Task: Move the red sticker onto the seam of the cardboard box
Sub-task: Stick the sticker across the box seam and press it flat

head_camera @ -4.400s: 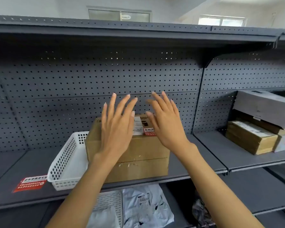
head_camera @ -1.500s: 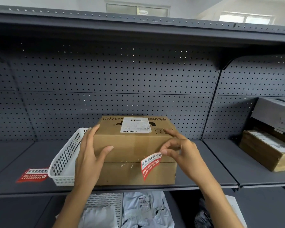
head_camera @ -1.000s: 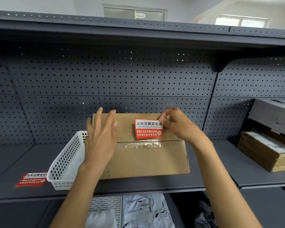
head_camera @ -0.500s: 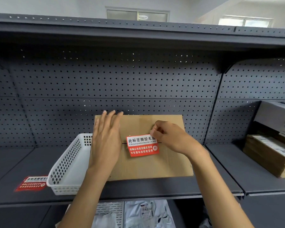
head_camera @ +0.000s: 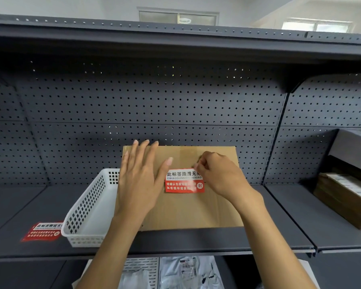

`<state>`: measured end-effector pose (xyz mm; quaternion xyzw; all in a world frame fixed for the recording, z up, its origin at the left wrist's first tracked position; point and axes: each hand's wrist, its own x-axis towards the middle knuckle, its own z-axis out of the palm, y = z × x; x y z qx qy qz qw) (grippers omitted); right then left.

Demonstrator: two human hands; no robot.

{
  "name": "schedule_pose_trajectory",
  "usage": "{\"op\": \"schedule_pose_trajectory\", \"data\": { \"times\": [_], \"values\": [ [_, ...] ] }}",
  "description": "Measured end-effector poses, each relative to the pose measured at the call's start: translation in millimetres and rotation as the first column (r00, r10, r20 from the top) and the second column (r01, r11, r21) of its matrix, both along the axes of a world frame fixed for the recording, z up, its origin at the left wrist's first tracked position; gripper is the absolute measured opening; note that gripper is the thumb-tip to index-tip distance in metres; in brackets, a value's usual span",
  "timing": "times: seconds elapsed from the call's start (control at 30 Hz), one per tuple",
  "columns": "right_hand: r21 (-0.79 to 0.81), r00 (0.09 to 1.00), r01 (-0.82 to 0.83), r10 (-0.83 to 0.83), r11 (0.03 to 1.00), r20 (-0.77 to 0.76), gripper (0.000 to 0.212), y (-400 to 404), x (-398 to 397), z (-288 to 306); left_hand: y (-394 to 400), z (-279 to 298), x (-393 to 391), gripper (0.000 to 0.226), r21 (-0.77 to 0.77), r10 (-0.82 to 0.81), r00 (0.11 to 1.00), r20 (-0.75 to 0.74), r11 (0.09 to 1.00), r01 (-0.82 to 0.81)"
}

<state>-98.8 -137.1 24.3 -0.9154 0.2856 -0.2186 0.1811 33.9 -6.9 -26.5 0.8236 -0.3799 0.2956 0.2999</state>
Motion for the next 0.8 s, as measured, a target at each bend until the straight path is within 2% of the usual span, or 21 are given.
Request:
{"op": "schedule_pose_trajectory", "data": {
  "times": [0.27,0.43,0.53,0.6,0.7,0.8],
  "values": [
    [-0.052,0.999,0.030,-0.031,0.998,-0.036,0.023,2.2,1.0,-1.3,-0.2,-3.2,2.9,0.078,0.046,0.028,0.999,0.021,0.999,-0.029],
    [-0.144,0.998,0.055,-0.053,0.988,0.016,0.023,6.6,-2.6,-6.5,-0.3,-3.6,3.1,0.079,0.044,0.025,0.999,0.026,0.999,-0.026],
    [-0.141,0.997,0.070,-0.064,0.987,0.048,0.020,7.7,-9.3,-10.6,0.0,-3.4,2.5,0.080,0.041,0.019,1.000,0.024,0.999,-0.020],
    [-0.138,0.989,0.107,-0.092,0.985,0.113,0.027,7.1,-12.8,-14.8,0.8,-4.2,2.3,0.080,0.041,0.018,1.000,0.022,0.999,-0.019],
    [-0.240,0.955,0.201,-0.135,0.950,0.265,0.042,12.7,-4.2,-27.6,0.9,-4.5,2.4,0.078,0.030,0.017,1.000,0.022,0.999,-0.018],
    [-0.261,0.953,0.184,-0.107,0.948,0.285,0.058,27.1,15.7,-45.1,-0.1,-3.2,2.5,0.076,0.025,0.014,1.000,0.019,1.000,-0.015]
  ]
}}
